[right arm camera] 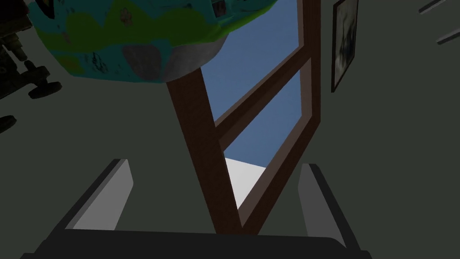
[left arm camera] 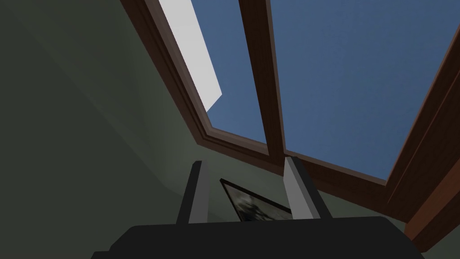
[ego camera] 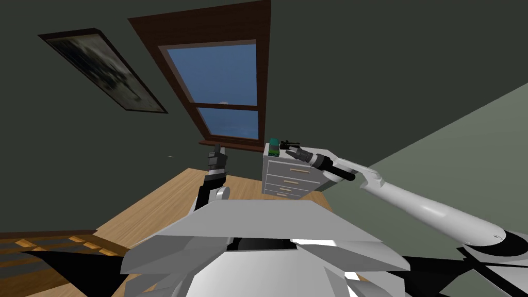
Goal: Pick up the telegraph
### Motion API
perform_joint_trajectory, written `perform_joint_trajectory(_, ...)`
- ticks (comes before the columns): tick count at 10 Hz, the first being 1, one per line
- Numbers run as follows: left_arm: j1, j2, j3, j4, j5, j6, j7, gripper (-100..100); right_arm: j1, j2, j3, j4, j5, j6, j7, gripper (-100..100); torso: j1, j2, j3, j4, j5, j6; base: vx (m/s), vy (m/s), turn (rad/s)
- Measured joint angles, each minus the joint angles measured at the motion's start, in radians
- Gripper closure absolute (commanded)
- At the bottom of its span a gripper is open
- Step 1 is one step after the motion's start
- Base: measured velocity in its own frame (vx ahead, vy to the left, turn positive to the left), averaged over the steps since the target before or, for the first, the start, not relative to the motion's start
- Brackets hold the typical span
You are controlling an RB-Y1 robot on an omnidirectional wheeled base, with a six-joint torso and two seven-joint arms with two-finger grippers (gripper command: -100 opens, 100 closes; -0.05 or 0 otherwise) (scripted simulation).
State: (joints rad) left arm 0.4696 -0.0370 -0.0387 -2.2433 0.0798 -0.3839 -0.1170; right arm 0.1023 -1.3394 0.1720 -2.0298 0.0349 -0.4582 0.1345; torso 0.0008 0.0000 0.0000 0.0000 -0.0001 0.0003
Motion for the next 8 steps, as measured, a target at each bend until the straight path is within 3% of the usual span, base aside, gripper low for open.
perform_joint_trajectory(8,0.0,0.0,0.0,0.0,0.0,0.0,0.0,0,-0.037,-0.234,0.044,0.058,0.023,0.002,0.028,-100,0.0,0.0,0.0,0.0,0.0,0.0,-0.001,0.008,0.056)
